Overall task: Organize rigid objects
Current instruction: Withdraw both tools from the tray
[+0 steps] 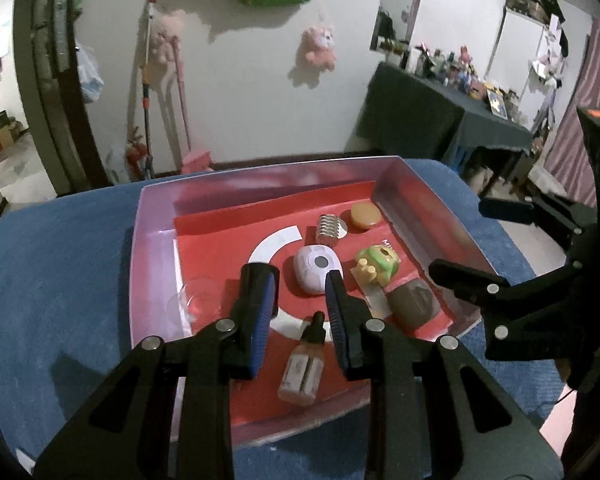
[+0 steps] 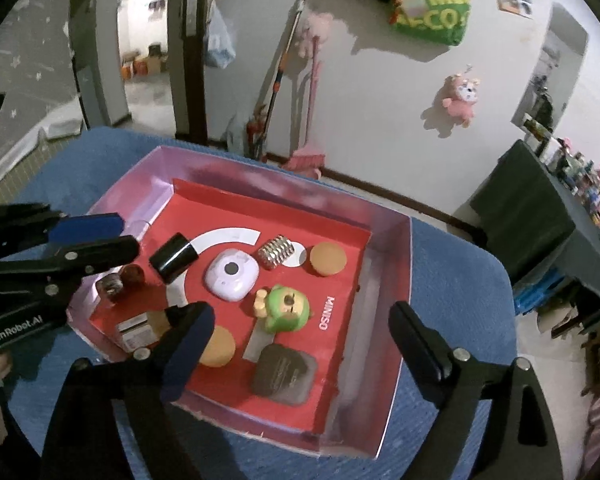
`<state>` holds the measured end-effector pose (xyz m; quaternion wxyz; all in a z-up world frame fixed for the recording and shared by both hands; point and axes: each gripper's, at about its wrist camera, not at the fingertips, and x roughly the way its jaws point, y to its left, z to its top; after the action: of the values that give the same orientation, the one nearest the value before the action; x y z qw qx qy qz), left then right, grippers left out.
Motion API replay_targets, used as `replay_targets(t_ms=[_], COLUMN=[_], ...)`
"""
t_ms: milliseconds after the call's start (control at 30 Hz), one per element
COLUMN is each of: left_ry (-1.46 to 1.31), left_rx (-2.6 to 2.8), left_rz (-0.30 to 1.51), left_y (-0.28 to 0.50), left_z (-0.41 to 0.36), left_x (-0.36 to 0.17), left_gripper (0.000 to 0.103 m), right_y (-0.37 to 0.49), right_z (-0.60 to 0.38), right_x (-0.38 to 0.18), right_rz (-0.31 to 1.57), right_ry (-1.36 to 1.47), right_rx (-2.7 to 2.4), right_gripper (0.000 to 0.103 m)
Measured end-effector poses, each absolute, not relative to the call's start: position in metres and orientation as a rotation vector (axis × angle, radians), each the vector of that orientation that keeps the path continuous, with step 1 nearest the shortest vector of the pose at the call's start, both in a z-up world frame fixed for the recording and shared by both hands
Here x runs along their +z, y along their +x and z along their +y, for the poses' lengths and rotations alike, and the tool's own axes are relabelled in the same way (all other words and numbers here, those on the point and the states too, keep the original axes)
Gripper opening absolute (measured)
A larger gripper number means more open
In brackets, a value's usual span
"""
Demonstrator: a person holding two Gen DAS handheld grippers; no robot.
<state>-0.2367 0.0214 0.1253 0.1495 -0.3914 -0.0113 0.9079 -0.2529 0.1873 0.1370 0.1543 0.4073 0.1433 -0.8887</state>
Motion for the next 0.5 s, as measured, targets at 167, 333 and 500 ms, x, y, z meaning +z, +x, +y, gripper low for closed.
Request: replay_targets(t_ms=[167,333,500], left_ry=[-1.054,-0.913,-0.795], left_rx=[2.672,2.785,2.882], left_rz=[-0.086,-0.134,-0.061], left_y=[-0.212,-0.189,-0.173], left_z=[0.017,0.014,0.022], left_x=[0.121,0.113,0.111], left_gripper=[0.026,0.073,0.073], right_y=[-0.227,-0.202,-0.191], right_z=[0.197,0.203,0.201], right_x=[0.131,0.122,0.108], right_rz=[0.321,0.278,0.247], right_ry=[1.069,0.907,0.806], right_rx=[-2.635,-2.782,-2.857], right_gripper=[0.094,0.101,0.103])
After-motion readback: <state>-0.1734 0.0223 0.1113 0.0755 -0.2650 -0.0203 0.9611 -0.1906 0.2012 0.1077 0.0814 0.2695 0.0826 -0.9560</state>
